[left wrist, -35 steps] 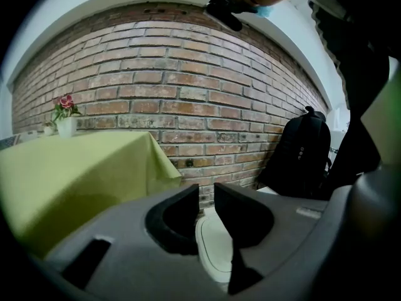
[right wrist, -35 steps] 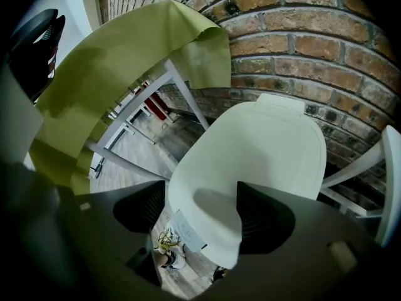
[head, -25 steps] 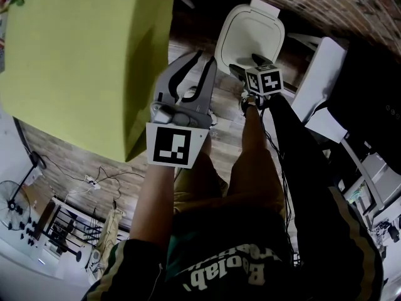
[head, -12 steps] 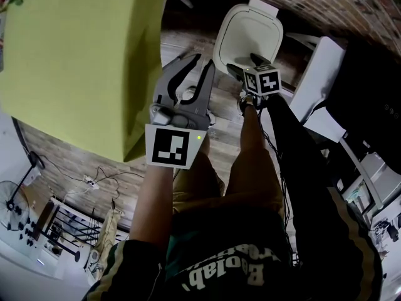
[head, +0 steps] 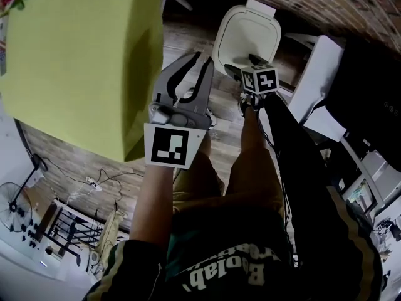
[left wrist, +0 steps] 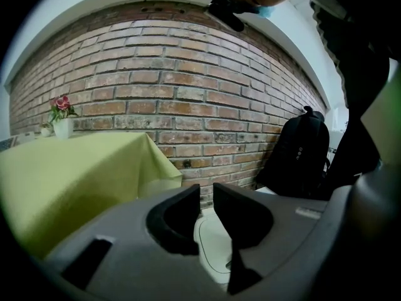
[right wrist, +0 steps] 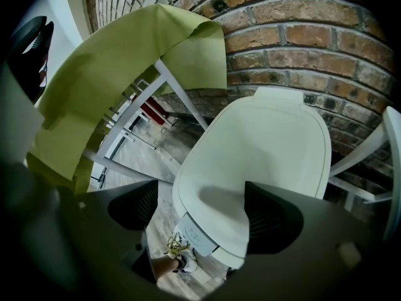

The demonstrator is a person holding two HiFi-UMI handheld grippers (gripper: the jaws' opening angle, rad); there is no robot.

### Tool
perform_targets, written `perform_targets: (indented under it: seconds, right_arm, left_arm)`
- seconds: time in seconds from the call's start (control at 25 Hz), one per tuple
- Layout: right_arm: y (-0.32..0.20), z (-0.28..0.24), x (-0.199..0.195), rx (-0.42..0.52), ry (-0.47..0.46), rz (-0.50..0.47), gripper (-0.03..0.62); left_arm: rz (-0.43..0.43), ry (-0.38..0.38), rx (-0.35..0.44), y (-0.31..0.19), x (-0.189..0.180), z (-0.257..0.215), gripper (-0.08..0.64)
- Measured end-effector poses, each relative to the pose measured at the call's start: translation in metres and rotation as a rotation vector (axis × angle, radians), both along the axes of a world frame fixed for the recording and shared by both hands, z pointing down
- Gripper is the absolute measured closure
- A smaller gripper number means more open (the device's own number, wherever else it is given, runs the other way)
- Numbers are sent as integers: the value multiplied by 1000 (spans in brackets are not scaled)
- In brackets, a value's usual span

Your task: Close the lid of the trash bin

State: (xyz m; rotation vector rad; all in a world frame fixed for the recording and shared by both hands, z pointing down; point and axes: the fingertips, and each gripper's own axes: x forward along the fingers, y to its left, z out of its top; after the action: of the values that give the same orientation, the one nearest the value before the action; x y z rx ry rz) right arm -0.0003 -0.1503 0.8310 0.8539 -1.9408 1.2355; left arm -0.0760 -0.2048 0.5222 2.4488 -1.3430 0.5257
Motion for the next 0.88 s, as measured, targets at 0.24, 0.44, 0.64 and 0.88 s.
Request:
perform_targets:
  seconds: [0.24, 0.44, 0.64, 0.88]
  right_arm:
    - [0, -2, 2, 11, 6, -19, 168]
    - [1, -3, 8, 16, 23, -14, 169]
    - [-5, -9, 16, 61, 31, -17, 175]
    - [-12, -28, 20, 82, 36, -29, 178]
  left_arm:
    - [1, 2, -2, 1, 4, -1, 483]
    - [2, -3, 0, -3, 5, -2, 485]
    - [-1, -4, 3, -6, 7, -1, 485]
    - [-5, -11, -2, -8, 6, -3, 485]
